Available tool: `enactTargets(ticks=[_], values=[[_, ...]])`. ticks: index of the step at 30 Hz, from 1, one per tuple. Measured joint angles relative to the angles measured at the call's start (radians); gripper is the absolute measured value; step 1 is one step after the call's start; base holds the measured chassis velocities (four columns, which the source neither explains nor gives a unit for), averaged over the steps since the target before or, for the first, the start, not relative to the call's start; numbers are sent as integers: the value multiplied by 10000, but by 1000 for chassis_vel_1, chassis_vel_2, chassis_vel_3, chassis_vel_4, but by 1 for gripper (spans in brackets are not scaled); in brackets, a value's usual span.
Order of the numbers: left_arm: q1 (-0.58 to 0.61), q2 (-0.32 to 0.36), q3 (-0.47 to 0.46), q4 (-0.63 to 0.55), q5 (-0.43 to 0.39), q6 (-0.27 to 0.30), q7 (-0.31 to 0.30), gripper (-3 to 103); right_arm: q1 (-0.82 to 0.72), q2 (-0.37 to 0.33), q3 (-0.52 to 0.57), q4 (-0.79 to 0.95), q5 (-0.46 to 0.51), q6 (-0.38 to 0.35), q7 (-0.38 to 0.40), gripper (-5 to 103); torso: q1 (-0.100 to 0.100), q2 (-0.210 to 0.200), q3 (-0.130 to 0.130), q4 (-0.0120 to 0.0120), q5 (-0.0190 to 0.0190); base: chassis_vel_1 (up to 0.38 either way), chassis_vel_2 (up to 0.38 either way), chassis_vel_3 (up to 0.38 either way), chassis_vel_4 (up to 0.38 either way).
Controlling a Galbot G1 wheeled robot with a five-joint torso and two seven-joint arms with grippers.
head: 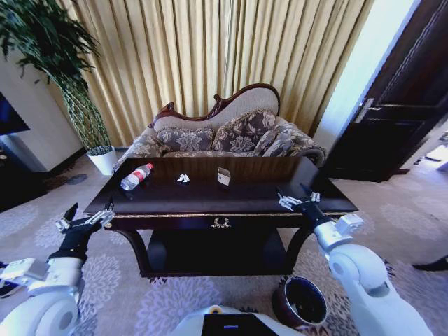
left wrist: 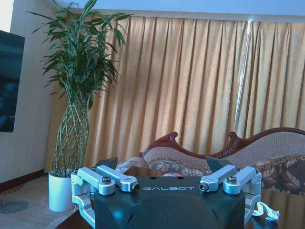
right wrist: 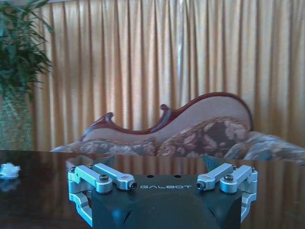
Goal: Move to the front of the table and place the trash on the table into the trash bin.
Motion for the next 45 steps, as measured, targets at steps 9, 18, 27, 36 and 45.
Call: enactTargets(ticks=[9, 18, 27, 36, 45], values=[[-65, -257, -64, -66, 18, 0, -16, 100, 1055, -1772, -708, -288, 1699, -910, 255, 100, -3, 3, -1, 0, 4, 0, 0, 0, 0], [-41, -450, -160, -169, 88, 49, -53, 100, 3524, -4238, -2959, -1535, 3972, -1291, 523, 100, -2, 2, 0, -1, 1, 0, 0, 0, 0], [72, -541, -157, -191, 240, 64, -58, 100, 7474, -4753, -6290, -2299, 5538, -2194, 1300, 100, -1, 2, 0, 0, 0, 0, 0, 0, 0], [9, -662, -149, -106, 240, 64, -62, 100, 10030, -3851, -8726, -2705, 6143, -3026, 3323, 100, -1, 1, 0, 0, -2, 0, 0, 0, 0], [27, -746, -186, -125, 250, 63, -66, 100, 11436, -2139, -10181, -3736, 6459, -3722, 4845, 100, -1, 1, 0, 1, -1, 0, 0, 0, 0]])
